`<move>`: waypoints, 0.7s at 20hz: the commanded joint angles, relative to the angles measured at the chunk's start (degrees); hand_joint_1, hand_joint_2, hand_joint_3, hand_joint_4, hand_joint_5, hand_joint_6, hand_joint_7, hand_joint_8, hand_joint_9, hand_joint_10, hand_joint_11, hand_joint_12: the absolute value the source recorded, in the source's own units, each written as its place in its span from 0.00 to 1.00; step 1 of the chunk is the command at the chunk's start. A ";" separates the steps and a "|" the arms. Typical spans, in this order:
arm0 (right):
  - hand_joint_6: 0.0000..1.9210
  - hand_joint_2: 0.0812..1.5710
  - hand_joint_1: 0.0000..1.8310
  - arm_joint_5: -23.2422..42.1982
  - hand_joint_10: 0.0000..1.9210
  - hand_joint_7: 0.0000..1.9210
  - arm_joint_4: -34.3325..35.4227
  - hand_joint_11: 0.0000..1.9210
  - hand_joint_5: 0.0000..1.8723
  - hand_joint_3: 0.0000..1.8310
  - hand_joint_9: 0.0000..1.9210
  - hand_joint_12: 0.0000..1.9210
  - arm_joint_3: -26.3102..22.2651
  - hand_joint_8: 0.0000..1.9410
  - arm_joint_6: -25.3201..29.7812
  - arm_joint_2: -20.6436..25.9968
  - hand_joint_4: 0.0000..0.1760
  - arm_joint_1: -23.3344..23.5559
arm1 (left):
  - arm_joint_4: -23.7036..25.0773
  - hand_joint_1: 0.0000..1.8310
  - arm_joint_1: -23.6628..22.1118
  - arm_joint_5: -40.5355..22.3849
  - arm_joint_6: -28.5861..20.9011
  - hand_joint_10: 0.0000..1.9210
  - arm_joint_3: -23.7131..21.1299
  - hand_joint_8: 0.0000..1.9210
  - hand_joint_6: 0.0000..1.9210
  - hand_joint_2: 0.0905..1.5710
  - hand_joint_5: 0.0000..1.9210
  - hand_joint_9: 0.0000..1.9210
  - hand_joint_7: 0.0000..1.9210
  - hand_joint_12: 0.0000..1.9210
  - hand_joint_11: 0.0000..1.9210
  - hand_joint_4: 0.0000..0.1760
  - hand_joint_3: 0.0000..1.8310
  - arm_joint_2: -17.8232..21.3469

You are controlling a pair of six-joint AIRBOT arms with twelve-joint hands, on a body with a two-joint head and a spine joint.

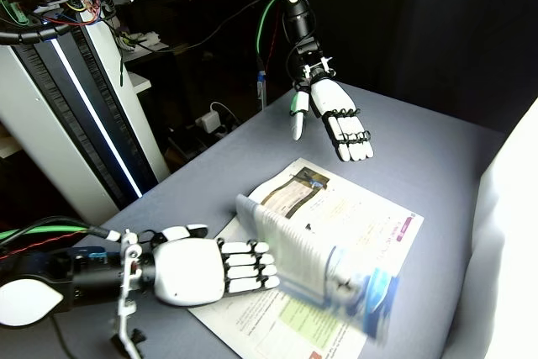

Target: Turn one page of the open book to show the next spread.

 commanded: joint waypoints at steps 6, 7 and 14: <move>0.00 0.69 0.00 11.21 0.00 0.00 1.14 0.00 0.00 0.00 0.00 0.00 3.70 0.00 -0.06 -6.90 0.00 4.67 | -2.20 0.28 0.22 -7.41 -0.13 0.00 0.18 0.00 0.00 0.95 0.01 0.00 0.00 0.00 0.00 0.00 0.00 -0.30; 0.00 0.69 0.00 12.23 0.00 0.00 1.14 0.00 0.00 0.00 0.00 0.00 4.01 0.00 -0.28 -7.83 0.00 5.37 | -2.17 0.26 0.22 -7.32 -0.14 0.00 0.30 0.00 0.00 0.93 0.00 0.00 0.00 0.00 0.00 0.00 0.00 -0.49; 0.00 0.66 0.00 20.05 0.00 0.00 1.32 0.00 0.00 0.00 0.00 0.00 4.13 0.00 -1.15 -11.66 0.00 10.11 | -2.01 0.00 0.23 -7.10 -0.62 0.00 1.38 0.00 0.00 0.98 0.00 0.00 0.00 0.00 0.00 0.00 0.01 -1.64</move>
